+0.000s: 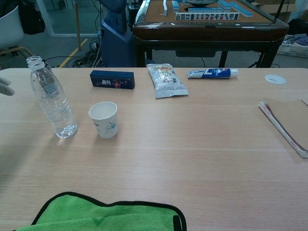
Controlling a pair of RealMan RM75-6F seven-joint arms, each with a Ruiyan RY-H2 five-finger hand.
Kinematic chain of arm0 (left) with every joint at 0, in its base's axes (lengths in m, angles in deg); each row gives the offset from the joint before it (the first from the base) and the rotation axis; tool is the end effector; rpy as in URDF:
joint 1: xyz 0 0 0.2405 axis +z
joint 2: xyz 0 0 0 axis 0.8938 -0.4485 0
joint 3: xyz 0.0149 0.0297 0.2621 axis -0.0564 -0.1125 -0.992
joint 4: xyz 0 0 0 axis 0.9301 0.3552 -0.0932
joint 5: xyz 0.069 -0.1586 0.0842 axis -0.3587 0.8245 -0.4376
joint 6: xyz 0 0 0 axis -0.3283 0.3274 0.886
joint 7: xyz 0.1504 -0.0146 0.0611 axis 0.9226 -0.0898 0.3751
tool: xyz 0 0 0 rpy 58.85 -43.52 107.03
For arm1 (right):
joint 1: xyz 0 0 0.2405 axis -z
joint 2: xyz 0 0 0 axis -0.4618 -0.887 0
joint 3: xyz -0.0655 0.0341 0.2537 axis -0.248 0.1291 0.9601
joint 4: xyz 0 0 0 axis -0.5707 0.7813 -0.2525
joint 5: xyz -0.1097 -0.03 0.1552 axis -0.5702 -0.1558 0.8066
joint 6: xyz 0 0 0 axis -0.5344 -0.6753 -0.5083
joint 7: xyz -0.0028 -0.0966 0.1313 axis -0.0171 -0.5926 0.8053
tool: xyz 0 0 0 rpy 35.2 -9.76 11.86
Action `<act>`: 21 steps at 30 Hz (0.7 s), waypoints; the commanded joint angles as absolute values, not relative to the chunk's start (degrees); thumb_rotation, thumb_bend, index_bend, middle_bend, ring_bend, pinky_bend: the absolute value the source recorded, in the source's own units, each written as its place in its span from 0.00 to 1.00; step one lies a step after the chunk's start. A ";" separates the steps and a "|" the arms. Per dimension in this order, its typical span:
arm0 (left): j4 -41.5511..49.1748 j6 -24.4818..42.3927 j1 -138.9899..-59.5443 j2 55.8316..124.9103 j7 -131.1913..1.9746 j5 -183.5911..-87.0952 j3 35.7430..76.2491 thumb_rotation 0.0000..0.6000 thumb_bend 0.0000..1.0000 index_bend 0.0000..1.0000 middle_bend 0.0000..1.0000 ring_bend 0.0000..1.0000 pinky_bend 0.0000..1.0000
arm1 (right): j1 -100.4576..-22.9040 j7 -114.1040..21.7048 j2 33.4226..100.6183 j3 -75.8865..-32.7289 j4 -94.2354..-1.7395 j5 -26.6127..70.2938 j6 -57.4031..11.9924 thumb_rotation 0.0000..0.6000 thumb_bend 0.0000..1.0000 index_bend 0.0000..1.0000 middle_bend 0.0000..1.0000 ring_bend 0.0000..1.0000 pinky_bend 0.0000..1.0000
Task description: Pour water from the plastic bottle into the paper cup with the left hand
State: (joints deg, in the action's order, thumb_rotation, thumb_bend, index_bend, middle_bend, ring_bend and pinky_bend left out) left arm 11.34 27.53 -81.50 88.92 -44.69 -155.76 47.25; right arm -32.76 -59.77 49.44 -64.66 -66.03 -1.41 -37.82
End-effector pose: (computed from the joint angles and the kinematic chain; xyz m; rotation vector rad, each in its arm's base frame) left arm -0.2840 0.2594 0.0826 -1.5898 -0.6377 -0.7807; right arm -0.3185 -0.1893 0.1461 1.5474 -0.8630 0.6801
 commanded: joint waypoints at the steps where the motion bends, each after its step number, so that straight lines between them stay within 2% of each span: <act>1: 10.83 28.99 -80.09 88.45 -42.45 -157.97 45.57 1.00 0.00 0.26 0.12 0.15 0.35 | -32.75 -59.85 49.44 -64.68 -66.08 -1.42 -37.86 1.00 0.01 0.26 0.24 0.21 0.39; 6: 10.21 31.64 -77.91 87.70 -39.89 -161.72 43.38 1.00 0.00 0.34 0.18 0.22 0.35 | -32.73 -60.20 49.44 -64.61 -66.04 -1.28 -37.95 1.00 0.01 0.26 0.24 0.21 0.39; 13: 10.80 34.17 -74.65 87.14 -38.82 -163.99 41.76 1.00 0.00 0.35 0.19 0.22 0.35 | -32.81 -60.48 49.54 -64.61 -65.97 -1.07 -37.70 1.00 0.01 0.27 0.24 0.21 0.39; 21: 13.07 33.41 -72.04 86.01 -40.04 -163.17 41.13 1.00 0.00 0.35 0.19 0.22 0.35 | -32.86 -60.33 49.50 -64.64 -66.04 -1.00 -37.58 1.00 0.01 0.27 0.24 0.21 0.39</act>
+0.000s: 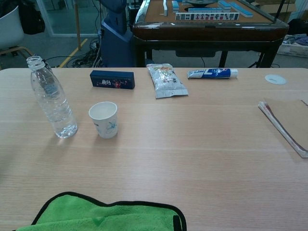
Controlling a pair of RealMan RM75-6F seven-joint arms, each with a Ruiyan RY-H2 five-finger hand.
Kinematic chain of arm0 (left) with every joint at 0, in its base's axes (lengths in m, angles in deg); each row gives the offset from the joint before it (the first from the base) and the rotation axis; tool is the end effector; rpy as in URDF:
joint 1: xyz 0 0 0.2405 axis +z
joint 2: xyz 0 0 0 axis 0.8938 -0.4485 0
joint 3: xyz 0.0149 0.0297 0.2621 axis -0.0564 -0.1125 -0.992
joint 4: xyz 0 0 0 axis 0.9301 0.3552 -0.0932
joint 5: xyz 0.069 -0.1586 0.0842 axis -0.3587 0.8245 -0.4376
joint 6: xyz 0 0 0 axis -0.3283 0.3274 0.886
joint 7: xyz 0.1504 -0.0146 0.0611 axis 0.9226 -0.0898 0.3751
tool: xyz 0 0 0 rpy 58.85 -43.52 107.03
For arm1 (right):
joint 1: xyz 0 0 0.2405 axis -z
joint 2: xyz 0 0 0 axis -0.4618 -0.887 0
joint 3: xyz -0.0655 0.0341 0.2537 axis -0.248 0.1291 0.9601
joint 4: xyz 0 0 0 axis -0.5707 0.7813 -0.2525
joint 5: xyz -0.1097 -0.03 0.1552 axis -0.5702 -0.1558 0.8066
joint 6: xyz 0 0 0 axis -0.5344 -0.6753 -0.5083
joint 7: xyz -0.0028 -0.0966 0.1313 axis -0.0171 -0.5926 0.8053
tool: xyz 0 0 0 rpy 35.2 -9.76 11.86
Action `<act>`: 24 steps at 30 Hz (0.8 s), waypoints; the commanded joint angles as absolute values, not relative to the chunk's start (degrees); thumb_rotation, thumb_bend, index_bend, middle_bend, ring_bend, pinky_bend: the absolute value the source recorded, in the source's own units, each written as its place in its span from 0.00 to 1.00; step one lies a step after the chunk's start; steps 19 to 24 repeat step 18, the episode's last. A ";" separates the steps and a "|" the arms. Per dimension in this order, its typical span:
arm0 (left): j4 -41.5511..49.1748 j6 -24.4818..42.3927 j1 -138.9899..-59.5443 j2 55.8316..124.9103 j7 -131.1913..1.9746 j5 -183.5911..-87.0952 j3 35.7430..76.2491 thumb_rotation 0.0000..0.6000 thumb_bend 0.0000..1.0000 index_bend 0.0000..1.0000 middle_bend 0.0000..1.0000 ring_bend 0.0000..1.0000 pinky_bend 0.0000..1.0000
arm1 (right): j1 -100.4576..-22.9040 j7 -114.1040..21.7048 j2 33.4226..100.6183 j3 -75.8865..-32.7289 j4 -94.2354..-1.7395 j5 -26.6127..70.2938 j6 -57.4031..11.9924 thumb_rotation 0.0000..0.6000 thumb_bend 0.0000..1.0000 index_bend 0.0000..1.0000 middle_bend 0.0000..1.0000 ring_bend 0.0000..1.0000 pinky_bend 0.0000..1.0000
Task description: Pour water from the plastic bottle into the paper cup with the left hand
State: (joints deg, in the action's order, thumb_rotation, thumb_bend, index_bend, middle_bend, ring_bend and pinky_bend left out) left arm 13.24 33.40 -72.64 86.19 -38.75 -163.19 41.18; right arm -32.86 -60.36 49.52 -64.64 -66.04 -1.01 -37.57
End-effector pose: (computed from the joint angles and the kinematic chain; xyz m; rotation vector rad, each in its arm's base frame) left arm -0.3025 0.1909 0.0896 -1.6497 -0.5656 -0.6607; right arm -0.3193 -0.1898 0.1454 1.5484 -0.8609 0.6692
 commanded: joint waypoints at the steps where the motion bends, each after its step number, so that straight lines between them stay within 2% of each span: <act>1: 12.73 33.29 -71.90 85.88 -40.55 -163.43 41.07 1.00 0.00 0.35 0.19 0.22 0.35 | -32.87 -60.29 49.47 -64.62 -66.05 -1.03 -37.62 1.00 0.01 0.27 0.24 0.21 0.39; 24: 14.03 32.84 -70.63 84.91 -38.19 -165.97 42.17 1.00 0.00 0.35 0.19 0.22 0.35 | -32.62 -58.72 48.46 -64.01 -66.06 -0.57 -38.45 1.00 0.01 0.27 0.24 0.21 0.39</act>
